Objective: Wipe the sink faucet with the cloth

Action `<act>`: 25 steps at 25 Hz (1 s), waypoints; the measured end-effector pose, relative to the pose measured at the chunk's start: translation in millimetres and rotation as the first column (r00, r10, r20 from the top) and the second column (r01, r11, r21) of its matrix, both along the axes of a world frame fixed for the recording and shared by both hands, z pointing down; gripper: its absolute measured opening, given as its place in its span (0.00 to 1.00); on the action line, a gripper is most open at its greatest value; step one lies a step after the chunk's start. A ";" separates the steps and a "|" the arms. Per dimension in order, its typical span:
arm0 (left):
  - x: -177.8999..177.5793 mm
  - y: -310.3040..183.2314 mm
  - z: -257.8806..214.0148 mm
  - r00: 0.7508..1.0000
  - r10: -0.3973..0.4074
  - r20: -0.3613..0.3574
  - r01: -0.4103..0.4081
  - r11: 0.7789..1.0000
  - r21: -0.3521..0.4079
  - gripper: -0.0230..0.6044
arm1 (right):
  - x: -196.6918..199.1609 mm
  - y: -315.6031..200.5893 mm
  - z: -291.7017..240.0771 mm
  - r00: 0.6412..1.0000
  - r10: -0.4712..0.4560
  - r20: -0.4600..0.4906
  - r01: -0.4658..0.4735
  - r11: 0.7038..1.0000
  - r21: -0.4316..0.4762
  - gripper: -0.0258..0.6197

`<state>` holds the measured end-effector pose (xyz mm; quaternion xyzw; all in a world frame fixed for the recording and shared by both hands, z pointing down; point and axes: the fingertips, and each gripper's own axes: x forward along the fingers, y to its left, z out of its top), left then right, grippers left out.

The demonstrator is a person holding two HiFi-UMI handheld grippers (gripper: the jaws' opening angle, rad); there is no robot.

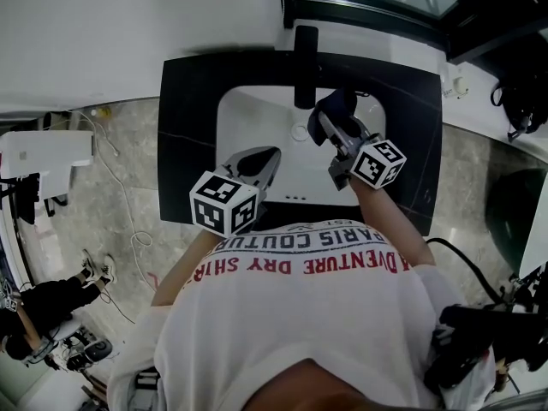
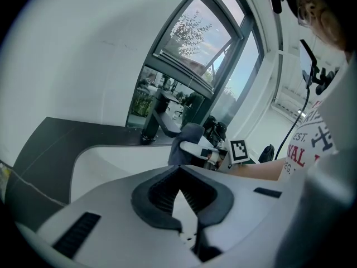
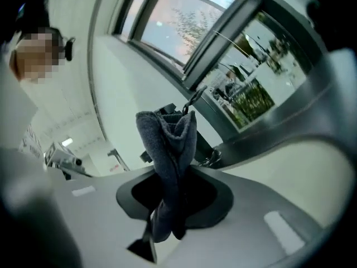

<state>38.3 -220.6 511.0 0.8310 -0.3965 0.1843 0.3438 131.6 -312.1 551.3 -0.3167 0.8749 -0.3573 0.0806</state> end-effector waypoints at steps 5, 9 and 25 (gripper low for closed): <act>-6.6 3.7 2.8 1.000 0.002 -0.005 -0.003 1.000 -0.003 0.04 | 1.3 23.7 -24.1 0.972 -0.012 -0.235 0.058 0.980 0.193 0.16; -13.2 9.7 3.3 1.000 0.001 -0.008 -0.001 1.000 -0.003 0.04 | -7.5 29.5 -31.1 0.937 0.031 -0.347 0.068 0.961 0.268 0.16; -64.4 31.6 9.3 1.000 -0.026 -0.016 0.026 1.000 -0.004 0.04 | -82.2 30.0 -24.8 0.908 0.078 -0.411 0.045 0.958 0.282 0.16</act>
